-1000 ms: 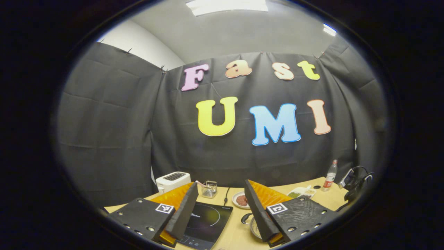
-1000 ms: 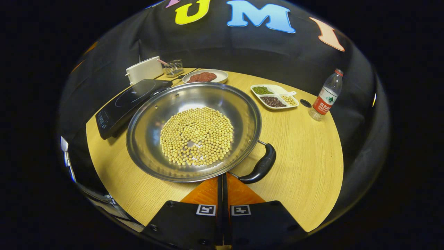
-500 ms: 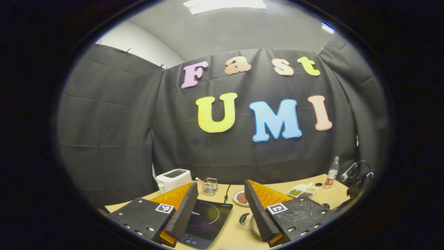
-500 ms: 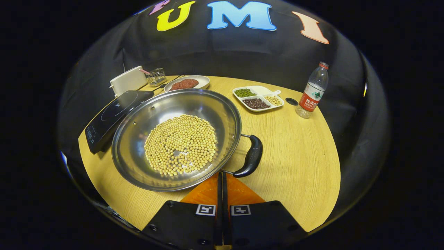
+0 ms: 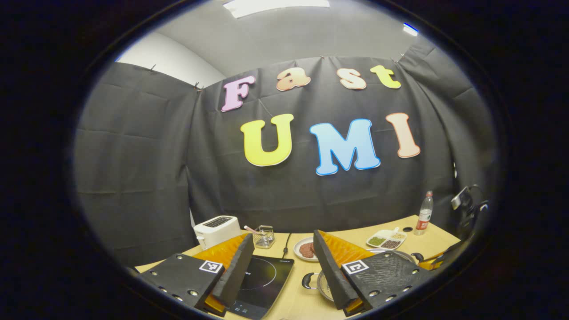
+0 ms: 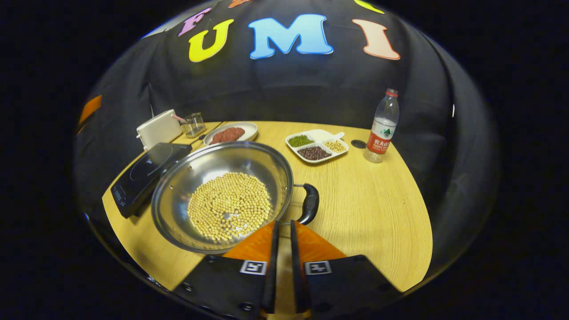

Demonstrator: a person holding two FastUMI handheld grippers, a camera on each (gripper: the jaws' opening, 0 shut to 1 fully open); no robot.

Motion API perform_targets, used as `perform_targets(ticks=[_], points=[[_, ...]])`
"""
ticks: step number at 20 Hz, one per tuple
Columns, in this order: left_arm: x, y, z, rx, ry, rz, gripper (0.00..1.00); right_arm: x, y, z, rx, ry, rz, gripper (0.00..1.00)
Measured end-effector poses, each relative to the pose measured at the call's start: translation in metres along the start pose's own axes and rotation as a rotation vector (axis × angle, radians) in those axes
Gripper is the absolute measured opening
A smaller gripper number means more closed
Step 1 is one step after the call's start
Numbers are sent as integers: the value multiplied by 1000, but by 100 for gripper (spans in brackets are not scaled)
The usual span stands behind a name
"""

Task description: First push the handle of the pot to place it horizontally, then grasp the pot with both hands and set it on the induction cooktop.

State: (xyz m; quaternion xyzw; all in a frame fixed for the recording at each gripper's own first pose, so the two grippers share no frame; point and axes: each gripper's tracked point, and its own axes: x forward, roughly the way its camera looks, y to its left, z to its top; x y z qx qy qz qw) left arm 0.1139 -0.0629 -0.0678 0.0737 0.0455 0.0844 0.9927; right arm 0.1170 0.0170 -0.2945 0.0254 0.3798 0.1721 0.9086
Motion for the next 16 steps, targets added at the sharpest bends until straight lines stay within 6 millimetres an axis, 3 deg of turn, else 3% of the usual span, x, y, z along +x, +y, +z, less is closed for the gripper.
perform_targets(ticks=[1,2,4,6,9,11,16], points=[[5,-2,-5,-4,7,-16,80,-7,2,10,15,-41,2,31],[11,-5,-11,-7,16,-32,80,-12,5,17,31,-76,3,61],[25,-9,-26,-4,37,-71,80,-14,4,29,52,-121,-29,100],[39,-18,-41,-8,55,-124,80,-13,0,33,72,-139,-74,92],[62,-26,-72,-29,108,-188,80,-8,-3,35,103,-140,-127,92],[75,-30,-99,-49,167,-220,80,-3,-6,37,120,-138,-161,98],[97,-39,-160,-72,304,-274,80,13,-9,37,153,-120,-204,98]])
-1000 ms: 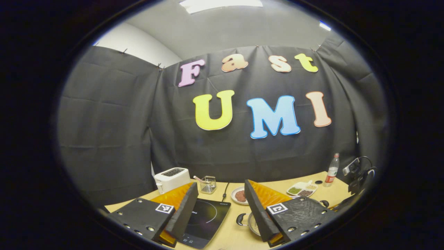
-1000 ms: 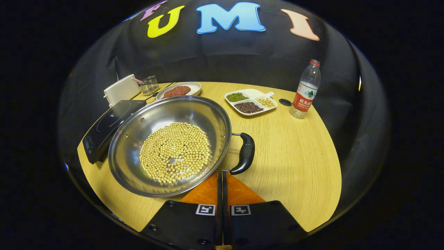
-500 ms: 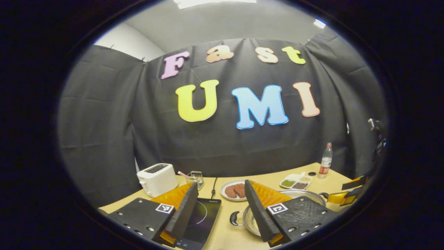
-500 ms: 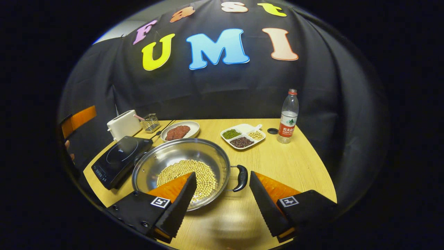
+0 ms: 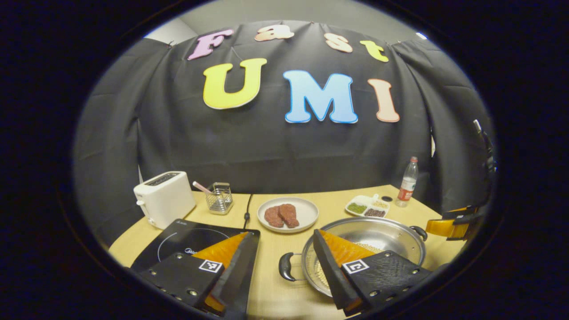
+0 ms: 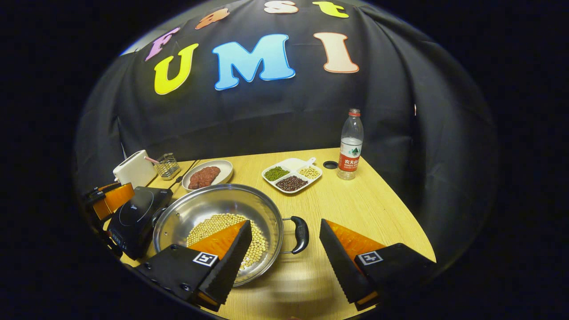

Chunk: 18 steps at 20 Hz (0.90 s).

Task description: First push the handle of the pot to place it horizontally, then grasp the pot with both hands and set it on the induction cooktop.

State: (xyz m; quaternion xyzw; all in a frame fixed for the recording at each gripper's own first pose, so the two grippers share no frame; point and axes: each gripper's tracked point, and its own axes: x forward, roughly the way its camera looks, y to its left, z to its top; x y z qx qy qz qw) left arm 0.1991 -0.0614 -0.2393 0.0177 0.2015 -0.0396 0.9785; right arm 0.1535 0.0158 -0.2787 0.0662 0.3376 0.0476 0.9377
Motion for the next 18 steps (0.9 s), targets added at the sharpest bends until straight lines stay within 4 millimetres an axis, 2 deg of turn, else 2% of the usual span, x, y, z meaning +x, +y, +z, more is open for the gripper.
perform_targets(ticks=[1,3,7,14,17,18], points=[[7,0,-10,-7,26,-5,82,3,1,0,0,4,-5,98],[20,-2,-27,-28,79,-22,80,11,3,-2,2,13,-8,98],[39,-5,-60,-55,178,-37,82,27,4,-7,10,35,-22,98],[55,-9,-82,-39,244,-52,80,45,-3,-23,2,94,-54,98],[56,-12,-88,-32,258,-55,83,50,-3,-29,-5,112,-61,98],[57,-12,-90,-28,262,-52,80,52,-4,-33,-7,126,-64,98]])
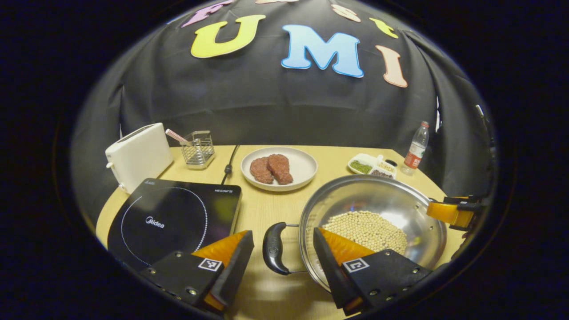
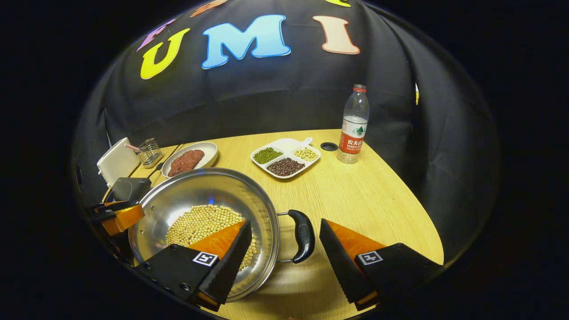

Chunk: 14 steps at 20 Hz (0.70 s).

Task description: First push the handle of the pot to place it horizontally, then grasp the pot with both hands and set it on the induction cooktop.

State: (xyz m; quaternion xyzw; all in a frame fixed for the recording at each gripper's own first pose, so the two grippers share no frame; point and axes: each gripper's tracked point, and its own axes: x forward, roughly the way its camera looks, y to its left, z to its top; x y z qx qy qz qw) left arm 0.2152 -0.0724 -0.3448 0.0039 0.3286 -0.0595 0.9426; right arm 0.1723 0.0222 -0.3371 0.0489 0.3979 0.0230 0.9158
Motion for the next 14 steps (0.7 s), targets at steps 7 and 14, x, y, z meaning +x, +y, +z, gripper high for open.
perform_targets(ticks=[7,14], points=[[6,5,-8,0,16,26,80,15,-3,-12,-5,50,-36,96],[5,-5,-7,1,12,-11,65,15,-6,-12,-8,51,-47,66]])
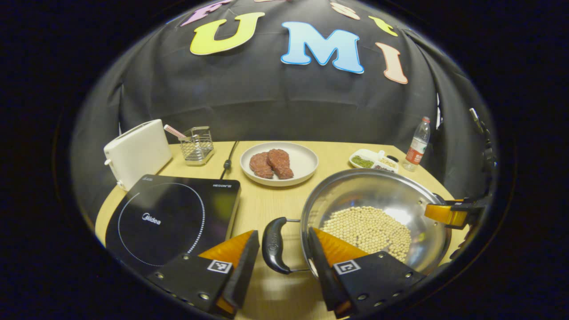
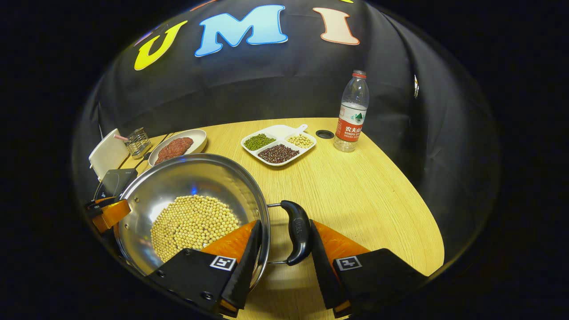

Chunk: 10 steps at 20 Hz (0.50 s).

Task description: First push the handle of the pot to place it horizontally, then grasp the pot with both hands and set it on the induction cooktop.

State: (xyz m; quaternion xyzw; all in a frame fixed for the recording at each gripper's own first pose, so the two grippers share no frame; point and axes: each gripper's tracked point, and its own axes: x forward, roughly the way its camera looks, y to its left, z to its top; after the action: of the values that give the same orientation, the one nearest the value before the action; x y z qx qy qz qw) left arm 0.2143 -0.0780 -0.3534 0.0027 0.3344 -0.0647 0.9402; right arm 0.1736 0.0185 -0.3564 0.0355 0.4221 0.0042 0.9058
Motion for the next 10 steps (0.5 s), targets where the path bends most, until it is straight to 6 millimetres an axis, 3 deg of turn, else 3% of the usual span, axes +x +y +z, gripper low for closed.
perform_targets(ticks=[2,3,6,8,9,10], points=[[0,1,0,13,5,11,60,0,1,0,0,3,6,65],[0,0,-1,15,7,12,63,0,2,0,0,5,10,63],[1,0,-1,28,16,11,58,-3,3,-1,1,7,25,50],[1,-1,1,20,11,8,53,-2,3,0,3,6,26,46],[0,-1,1,13,6,11,52,-2,4,2,6,4,25,49],[0,-1,1,20,8,13,54,-4,4,3,12,-2,23,46]])
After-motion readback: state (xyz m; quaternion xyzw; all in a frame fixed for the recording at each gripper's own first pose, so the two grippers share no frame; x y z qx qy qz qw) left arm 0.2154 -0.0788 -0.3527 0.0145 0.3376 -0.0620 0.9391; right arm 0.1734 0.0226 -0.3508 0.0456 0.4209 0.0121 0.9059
